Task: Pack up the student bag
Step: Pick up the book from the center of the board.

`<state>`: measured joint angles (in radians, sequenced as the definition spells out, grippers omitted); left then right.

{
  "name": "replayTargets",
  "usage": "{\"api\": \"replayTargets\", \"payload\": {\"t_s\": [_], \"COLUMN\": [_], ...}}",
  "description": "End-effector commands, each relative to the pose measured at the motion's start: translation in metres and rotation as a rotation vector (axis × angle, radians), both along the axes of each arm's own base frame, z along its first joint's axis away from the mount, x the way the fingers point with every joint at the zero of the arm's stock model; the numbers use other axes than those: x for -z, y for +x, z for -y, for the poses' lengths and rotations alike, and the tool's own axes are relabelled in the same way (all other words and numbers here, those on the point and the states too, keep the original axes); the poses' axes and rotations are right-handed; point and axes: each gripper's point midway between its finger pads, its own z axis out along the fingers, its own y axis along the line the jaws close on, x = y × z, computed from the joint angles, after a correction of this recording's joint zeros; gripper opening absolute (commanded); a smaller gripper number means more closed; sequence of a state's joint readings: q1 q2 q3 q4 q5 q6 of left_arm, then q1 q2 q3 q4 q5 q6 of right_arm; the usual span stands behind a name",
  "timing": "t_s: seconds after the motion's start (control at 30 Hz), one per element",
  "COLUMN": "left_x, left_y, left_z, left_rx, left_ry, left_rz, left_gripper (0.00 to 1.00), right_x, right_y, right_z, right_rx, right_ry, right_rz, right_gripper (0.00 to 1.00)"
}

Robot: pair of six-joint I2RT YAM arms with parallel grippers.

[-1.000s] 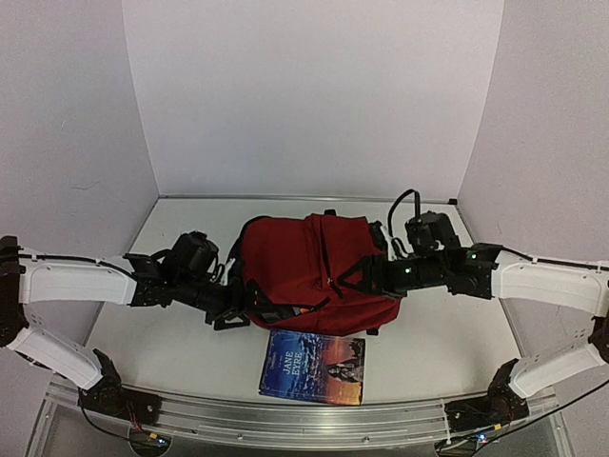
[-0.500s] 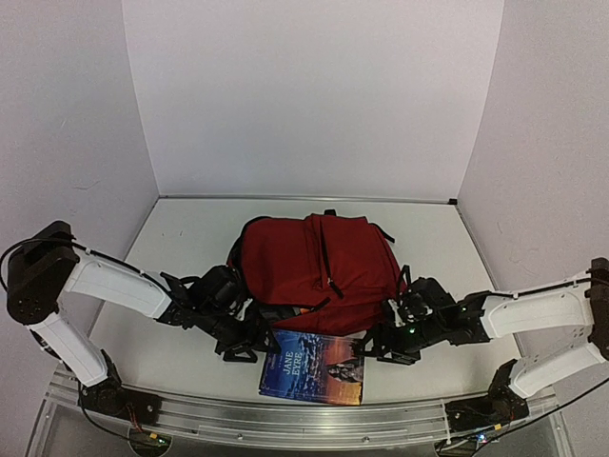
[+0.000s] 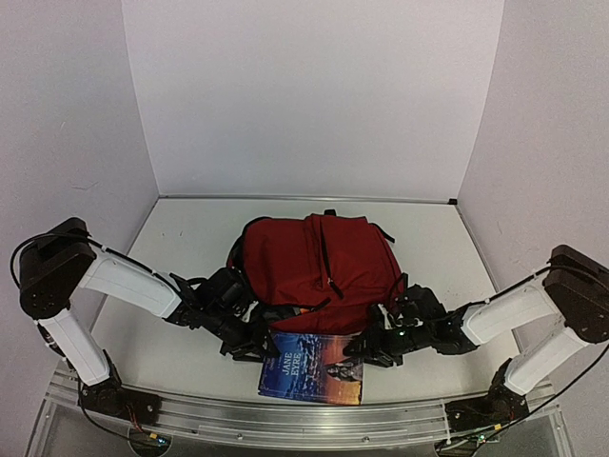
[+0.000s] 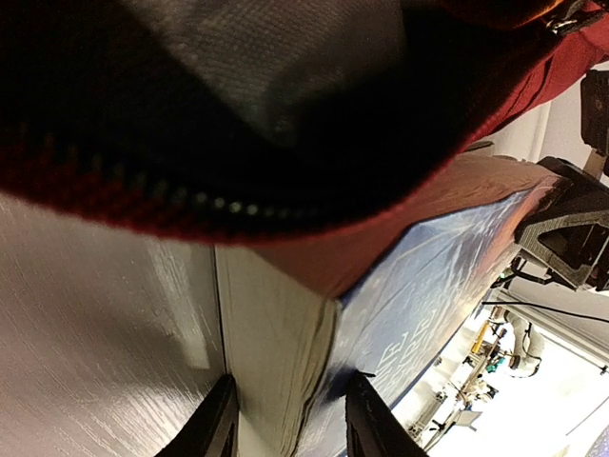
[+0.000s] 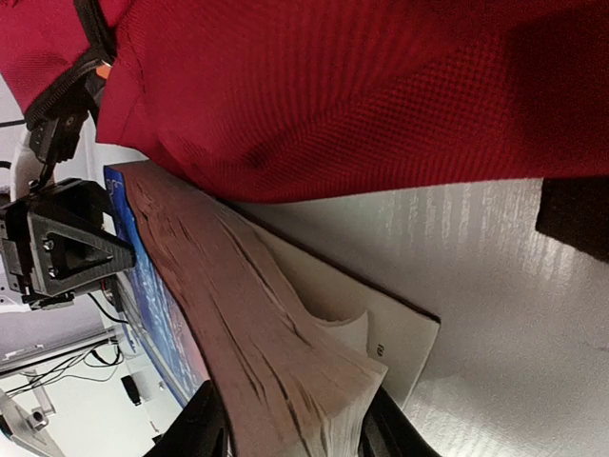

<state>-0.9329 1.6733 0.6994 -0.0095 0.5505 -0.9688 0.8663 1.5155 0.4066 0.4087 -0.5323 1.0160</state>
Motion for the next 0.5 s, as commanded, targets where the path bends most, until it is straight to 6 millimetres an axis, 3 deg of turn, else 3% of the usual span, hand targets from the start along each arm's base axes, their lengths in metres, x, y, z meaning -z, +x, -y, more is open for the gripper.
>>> {"api": "replayTargets", "payload": {"t_s": [0.0,0.1,0.27,0.4,0.47], "left_x": [-0.005,-0.005,-0.013,-0.034,-0.053], "left_y": [0.0,0.002,0.009,0.019,0.026], "left_z": [0.013,0.014,0.012,-0.004,-0.013], "left_rx": [0.023,0.023,-0.006,-0.072,-0.101], "left_ry": [-0.047,-0.048,-0.044,-0.013,-0.003], "left_rz": [0.018,0.019,0.065,0.159,0.218], "left_gripper": [0.34,0.33,0.34,0.5,0.62], "right_x": [-0.071,-0.078,-0.091,-0.126,-0.157], "right_y": [-0.002,-0.004,-0.003,0.001,0.004], "right_z": [-0.04,-0.042,-0.04,-0.032,-0.024], "right_rx": [-0.096,-0.114,-0.106,-0.096,-0.084], "right_ry": [0.321,0.342,0.363,0.346,0.338], "right_rz": [0.087,0.1,0.131,0.235,0.319], "right_gripper": [0.34,0.26,0.01,0.0,0.0]}}
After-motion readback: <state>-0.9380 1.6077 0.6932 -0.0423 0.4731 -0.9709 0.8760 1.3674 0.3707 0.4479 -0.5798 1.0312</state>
